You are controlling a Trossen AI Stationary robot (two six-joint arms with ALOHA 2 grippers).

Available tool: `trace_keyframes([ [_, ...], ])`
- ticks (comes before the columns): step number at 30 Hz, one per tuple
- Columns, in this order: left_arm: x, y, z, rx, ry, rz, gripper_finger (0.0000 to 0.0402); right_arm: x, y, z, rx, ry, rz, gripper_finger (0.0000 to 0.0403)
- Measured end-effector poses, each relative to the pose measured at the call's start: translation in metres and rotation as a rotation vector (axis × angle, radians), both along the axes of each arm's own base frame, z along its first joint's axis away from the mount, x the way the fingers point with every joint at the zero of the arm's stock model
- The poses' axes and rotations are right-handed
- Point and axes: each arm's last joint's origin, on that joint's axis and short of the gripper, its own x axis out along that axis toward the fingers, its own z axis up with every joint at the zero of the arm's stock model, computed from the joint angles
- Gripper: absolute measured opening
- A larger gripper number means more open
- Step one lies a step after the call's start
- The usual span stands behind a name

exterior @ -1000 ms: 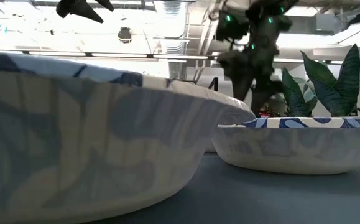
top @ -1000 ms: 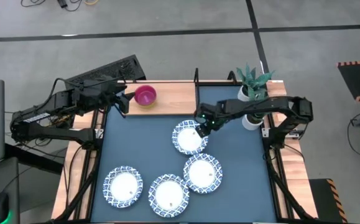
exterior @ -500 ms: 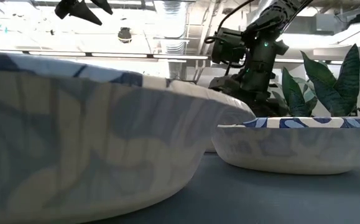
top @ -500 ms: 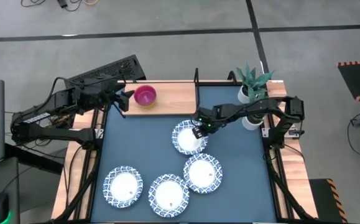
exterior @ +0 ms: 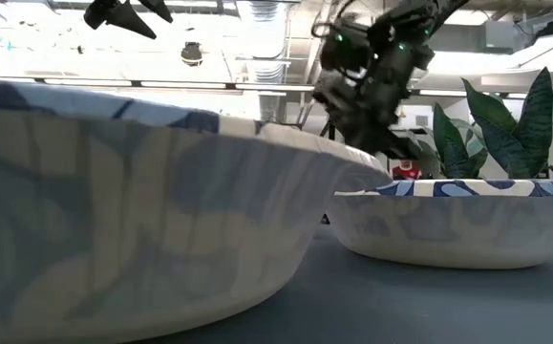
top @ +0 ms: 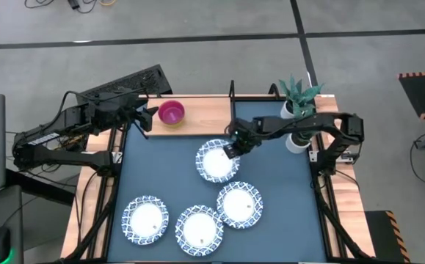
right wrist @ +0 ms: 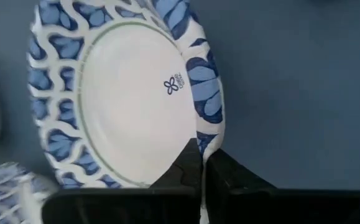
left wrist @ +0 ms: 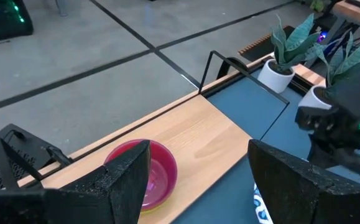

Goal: Place and stack bowls onto a shelf
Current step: Put the white bowl on the shelf

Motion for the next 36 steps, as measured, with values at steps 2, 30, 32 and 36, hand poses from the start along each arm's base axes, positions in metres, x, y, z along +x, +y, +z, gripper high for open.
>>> trace_keyframes([
  [2,0.000,0.000,0.000,0.000,-0.001,0.000,0.0255,0.004,-0.005,0.015,0.002,-0.041,0.022,0.0021],
  [30,0.001,0.002,0.000,0.018,0.006,0.057,0.0255,-0.018,-0.168,0.174,-0.949,-0.328,0.024,0.0021],
  [32,0.002,0.002,-0.001,0.017,0.011,0.057,0.0255,-0.013,-0.172,0.166,-0.964,-0.313,0.081,0.0021],
  [36,0.005,0.003,-0.003,0.012,0.027,0.057,0.0255,0.005,-0.182,0.144,-0.972,-0.243,0.198,0.0021],
])
